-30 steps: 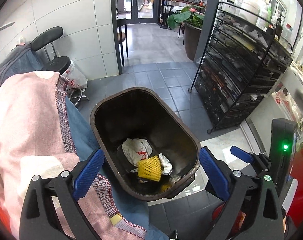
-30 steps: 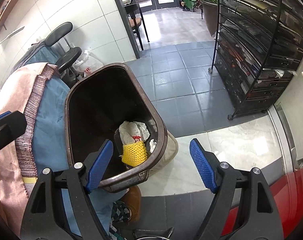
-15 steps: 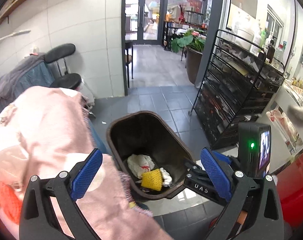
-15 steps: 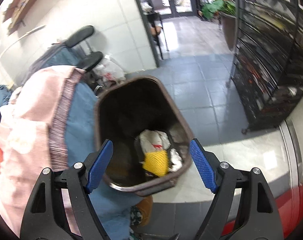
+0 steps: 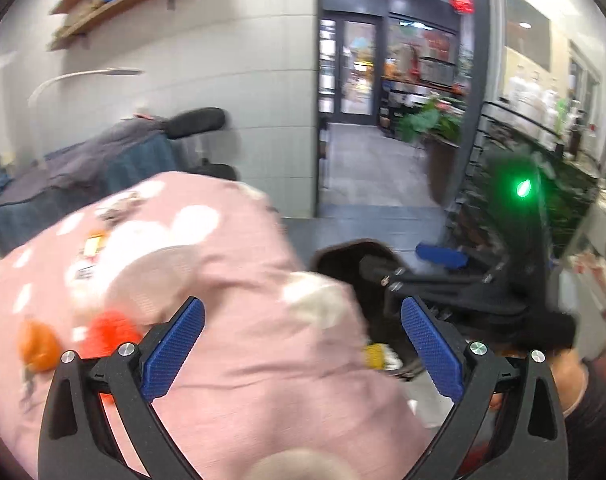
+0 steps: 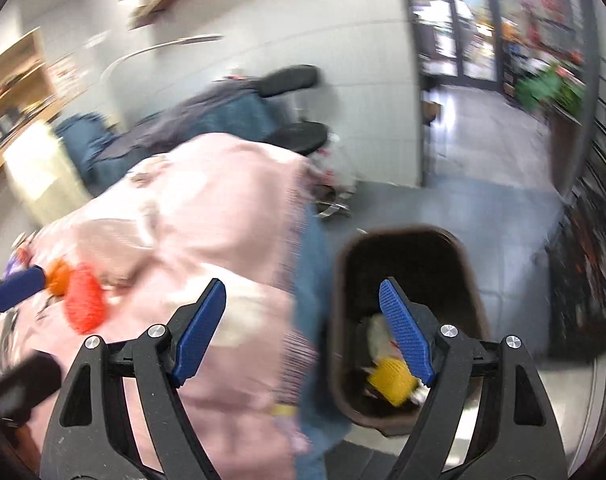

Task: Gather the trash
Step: 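Grasp the white face mask with the right gripper while the left grasps the orange net, then release the mask into the bin with the right gripper while the left carries the orange net, then open the left gripper over the bin to drop the orange foam net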

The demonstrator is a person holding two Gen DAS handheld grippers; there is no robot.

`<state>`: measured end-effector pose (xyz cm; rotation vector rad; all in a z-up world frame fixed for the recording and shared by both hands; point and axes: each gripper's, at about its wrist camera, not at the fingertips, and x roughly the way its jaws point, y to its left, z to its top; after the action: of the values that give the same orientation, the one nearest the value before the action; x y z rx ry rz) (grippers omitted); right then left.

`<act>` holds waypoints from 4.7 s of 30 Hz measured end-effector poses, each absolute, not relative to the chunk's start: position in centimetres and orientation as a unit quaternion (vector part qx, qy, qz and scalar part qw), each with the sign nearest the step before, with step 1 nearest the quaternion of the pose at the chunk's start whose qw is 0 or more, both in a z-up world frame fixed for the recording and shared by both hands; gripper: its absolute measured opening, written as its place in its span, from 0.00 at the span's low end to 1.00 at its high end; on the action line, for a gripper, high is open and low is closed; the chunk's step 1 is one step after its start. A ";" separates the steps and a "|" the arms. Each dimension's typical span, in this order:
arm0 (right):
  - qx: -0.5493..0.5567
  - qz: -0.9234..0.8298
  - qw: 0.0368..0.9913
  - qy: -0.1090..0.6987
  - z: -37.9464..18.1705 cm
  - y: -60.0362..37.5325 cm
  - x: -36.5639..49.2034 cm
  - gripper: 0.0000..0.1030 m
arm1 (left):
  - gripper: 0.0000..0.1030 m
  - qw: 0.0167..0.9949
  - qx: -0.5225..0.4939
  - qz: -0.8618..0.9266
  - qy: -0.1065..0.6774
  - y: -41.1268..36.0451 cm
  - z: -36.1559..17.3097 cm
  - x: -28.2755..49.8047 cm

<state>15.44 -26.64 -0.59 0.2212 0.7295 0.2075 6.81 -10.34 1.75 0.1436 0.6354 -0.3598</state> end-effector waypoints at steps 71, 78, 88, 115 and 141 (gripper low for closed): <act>0.039 0.180 0.932 0.313 2.9 -22.3 13.4 0.03 | 0.25 0.916 0.005 -0.169 0.363 -5.8 1.2 8.0; 0.068 0.129 0.933 0.330 0.9 -26.4 13.7 0.03 | 0.25 0.904 0.017 -0.206 0.373 -9.2 0.5 8.7; 0.088 0.064 0.914 0.392 -5.1 -30.2 15.8 0.03 | 0.25 0.894 0.045 -0.236 0.378 -12.6 0.0 9.0; 0.143 -0.042 0.872 0.467 -13.5 -33.5 16.5 0.77 | 0.25 0.869 0.064 -0.265 0.413 -16.5 -2.1 10.4; 0.168 -0.099 0.882 0.428 -11.2 -37.2 12.5 0.77 | 0.25 0.826 0.113 -0.271 0.481 -23.0 -5.8 15.5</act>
<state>12.49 -37.18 -11.17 0.3503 0.8915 -0.2061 15.54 -22.99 -5.83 0.2410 1.0224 -0.5756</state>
